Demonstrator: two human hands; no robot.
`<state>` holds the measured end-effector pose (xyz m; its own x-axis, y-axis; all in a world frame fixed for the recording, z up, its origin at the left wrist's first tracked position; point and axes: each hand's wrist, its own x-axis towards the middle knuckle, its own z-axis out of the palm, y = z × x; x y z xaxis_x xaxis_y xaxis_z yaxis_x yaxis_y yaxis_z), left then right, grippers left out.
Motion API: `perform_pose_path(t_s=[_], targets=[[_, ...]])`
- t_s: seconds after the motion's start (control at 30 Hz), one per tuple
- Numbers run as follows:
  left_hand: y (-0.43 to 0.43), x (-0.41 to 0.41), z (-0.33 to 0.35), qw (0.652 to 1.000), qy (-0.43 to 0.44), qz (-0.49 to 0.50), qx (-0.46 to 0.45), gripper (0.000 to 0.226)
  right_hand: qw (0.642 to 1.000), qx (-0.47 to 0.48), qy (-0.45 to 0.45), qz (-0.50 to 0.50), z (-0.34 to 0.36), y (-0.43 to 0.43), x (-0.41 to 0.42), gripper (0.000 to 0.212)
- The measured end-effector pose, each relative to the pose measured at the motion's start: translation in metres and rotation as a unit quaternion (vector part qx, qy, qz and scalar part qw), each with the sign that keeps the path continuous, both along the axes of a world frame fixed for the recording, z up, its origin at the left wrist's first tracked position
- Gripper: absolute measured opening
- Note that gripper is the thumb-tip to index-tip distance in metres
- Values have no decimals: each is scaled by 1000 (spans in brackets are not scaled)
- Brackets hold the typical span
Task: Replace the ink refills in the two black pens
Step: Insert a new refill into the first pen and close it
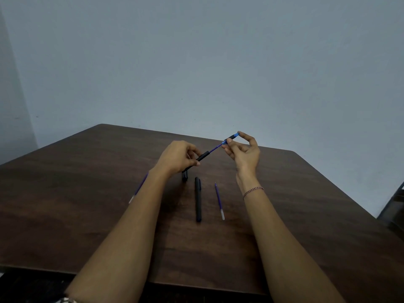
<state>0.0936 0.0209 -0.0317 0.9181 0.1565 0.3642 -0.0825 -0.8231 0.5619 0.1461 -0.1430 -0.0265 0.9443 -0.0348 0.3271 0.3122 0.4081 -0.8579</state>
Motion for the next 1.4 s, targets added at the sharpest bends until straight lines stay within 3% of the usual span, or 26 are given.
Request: perform_pose_path(t_s=[0.3,0.63,0.9,1.4], targets=[[-1,2,2,1000,0,0,5,31,997,-75,-28,-10,-4,2,5,34],[2,4,-1,1000,-17,6,-5,32,989,-135,-48,41,-12,15,5,10],[1,5,-1,999,-22,2,-31,32,990,-73,-26,114,-10,13,1,38],[0,4,-1,999,-9,-16,-28,33,991,-92,17,93,-10,11,4,33]])
